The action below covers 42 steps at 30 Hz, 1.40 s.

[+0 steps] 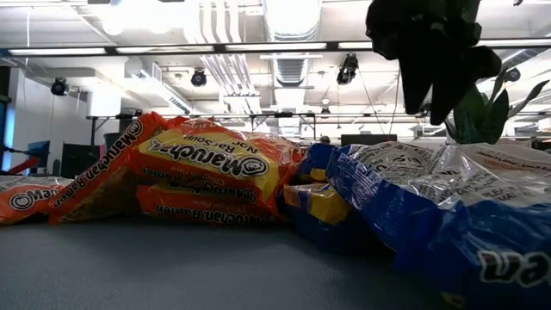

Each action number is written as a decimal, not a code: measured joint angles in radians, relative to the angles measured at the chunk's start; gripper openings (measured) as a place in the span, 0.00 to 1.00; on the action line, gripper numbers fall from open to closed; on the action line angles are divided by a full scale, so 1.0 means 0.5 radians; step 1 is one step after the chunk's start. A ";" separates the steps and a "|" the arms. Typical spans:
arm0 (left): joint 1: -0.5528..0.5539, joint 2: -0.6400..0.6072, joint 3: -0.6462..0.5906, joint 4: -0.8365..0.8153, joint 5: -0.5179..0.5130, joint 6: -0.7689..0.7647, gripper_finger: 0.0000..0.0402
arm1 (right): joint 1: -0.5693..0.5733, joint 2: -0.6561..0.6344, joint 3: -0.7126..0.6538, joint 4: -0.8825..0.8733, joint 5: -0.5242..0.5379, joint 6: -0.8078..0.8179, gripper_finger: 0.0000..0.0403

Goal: Sort Maruchan noodles
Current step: Put the red noodle pack into the transparent bin

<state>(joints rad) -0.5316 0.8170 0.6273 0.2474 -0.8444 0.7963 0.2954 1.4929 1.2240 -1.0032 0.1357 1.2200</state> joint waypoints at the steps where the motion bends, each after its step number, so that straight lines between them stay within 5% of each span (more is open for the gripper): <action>1: 0.000 0.003 0.000 0.000 0.000 0.000 0.00 | -0.002 0.000 0.000 0.007 0.015 -0.002 0.59; 13: 0.000 0.056 0.000 0.008 0.000 -0.008 0.00 | -0.032 0.000 0.000 0.098 0.194 -0.171 0.59; 21: 0.000 0.056 0.000 0.015 -0.001 -0.039 0.00 | -0.045 0.086 0.143 -0.391 0.160 -0.404 0.57; 27: 0.000 0.055 0.000 0.023 -0.001 -0.039 0.00 | 0.071 0.202 0.247 -0.373 0.148 -1.073 0.57; 30: 0.000 0.055 0.000 0.023 -0.003 -0.039 0.00 | 0.170 0.239 0.235 -0.363 0.326 -1.280 0.57; 42: 0.000 0.054 0.000 0.021 -0.018 -0.032 0.00 | 0.412 0.163 -0.164 0.097 0.775 -0.896 0.57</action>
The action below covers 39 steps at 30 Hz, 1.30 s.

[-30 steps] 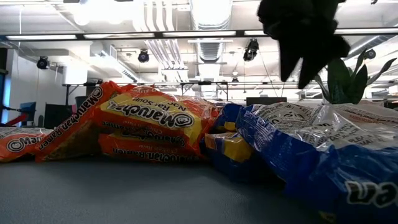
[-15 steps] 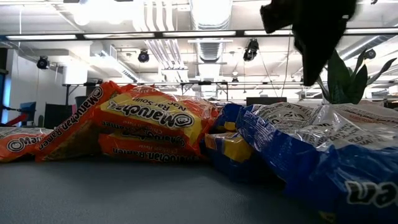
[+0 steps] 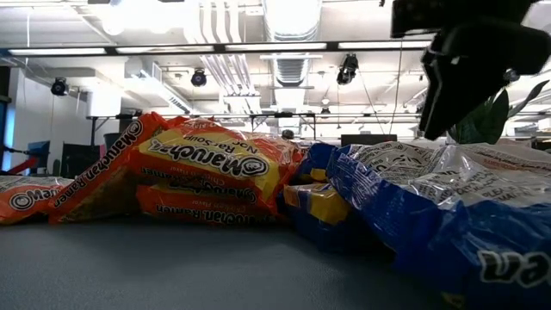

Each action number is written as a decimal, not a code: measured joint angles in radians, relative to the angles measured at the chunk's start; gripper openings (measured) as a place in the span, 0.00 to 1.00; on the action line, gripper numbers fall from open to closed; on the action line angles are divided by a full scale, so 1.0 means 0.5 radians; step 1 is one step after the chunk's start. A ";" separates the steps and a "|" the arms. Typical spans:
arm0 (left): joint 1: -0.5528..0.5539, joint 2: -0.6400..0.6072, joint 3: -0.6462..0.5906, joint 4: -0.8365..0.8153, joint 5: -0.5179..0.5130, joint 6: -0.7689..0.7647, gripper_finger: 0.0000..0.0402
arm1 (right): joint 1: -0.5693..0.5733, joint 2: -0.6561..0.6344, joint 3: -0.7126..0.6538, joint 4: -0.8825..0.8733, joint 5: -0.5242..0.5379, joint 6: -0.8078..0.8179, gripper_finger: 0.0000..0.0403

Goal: Sort Maruchan noodles
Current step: Put the red noodle pack into the transparent bin

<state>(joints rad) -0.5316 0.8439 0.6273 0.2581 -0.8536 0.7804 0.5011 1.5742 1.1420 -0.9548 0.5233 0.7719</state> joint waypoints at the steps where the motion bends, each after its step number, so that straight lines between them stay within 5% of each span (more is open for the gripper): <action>1: 0.000 -0.001 0.000 0.000 0.000 0.004 0.00 | 0.011 0.000 -0.038 0.069 0.003 0.007 0.57; 8: 0.000 -0.001 0.000 0.004 0.000 0.030 0.00 | 0.074 0.000 -0.250 0.181 0.207 0.250 0.57; 31: 0.000 -0.004 0.000 0.007 0.000 0.047 0.00 | 0.041 0.221 -0.359 0.381 0.444 0.228 0.57; 39: 0.000 -0.004 0.000 0.007 0.000 0.047 0.00 | 0.030 0.202 -0.362 0.334 0.455 0.265 0.46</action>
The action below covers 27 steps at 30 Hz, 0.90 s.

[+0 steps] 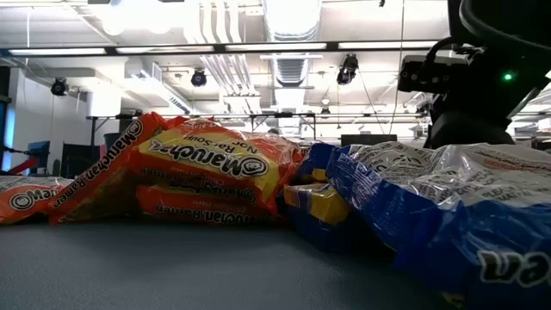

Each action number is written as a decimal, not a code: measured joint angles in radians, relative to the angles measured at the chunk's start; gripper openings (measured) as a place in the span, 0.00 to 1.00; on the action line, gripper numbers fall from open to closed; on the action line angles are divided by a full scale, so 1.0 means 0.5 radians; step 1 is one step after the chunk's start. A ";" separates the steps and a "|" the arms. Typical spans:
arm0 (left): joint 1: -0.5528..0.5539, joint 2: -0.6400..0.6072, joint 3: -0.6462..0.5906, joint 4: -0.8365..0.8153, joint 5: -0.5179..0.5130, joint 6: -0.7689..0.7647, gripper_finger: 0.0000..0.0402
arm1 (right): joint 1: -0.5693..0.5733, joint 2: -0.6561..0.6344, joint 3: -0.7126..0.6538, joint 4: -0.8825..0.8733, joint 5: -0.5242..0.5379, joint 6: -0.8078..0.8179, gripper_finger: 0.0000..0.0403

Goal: Sort Maruchan noodles
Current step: Put the red noodle pack into the transparent bin

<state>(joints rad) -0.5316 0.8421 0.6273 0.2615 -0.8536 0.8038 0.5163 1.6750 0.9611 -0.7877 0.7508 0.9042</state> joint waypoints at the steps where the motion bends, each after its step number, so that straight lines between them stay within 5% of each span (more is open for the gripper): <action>1: 0.000 0.000 0.000 0.000 0.000 0.000 0.00 | 0.000 -0.004 0.000 -0.004 0.003 0.004 0.43; 8: 0.000 0.000 0.000 0.000 0.000 0.000 0.00 | 0.000 -0.007 0.010 -0.027 0.013 0.007 0.33; 27: 0.000 0.000 0.000 0.000 0.000 0.000 0.00 | 0.000 -0.008 0.032 -0.057 0.026 0.057 0.33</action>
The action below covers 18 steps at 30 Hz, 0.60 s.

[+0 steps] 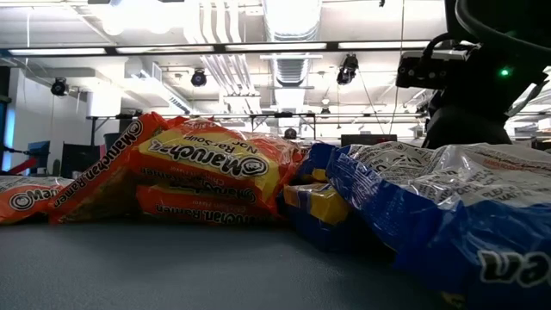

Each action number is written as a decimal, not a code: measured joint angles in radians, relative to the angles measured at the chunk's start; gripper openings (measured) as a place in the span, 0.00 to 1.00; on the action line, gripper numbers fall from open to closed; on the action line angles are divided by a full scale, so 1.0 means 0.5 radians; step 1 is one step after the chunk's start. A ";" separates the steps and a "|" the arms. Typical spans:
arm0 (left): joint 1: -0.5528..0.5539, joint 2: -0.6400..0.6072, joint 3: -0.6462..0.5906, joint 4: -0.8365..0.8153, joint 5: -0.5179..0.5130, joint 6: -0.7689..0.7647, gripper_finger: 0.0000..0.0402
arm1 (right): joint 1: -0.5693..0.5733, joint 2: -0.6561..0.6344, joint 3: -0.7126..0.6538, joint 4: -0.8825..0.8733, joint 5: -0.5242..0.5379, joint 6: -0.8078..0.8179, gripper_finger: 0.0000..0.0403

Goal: Sort Maruchan noodles
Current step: Put the red noodle pack into the transparent bin

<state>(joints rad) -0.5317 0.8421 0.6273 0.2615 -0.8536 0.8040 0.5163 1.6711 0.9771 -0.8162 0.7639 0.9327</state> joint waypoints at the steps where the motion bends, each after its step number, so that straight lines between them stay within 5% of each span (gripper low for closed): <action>1: 0.000 0.000 0.000 0.000 0.000 0.000 0.00 | 0.000 0.000 0.000 -0.001 0.001 0.000 0.33; 18: -0.001 0.000 0.000 0.000 0.001 0.008 0.00 | 0.001 -0.002 0.004 -0.026 0.019 -0.012 0.28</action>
<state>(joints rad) -0.5320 0.8421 0.6273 0.2615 -0.8533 0.8082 0.5167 1.6699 0.9791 -0.8291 0.7736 0.9268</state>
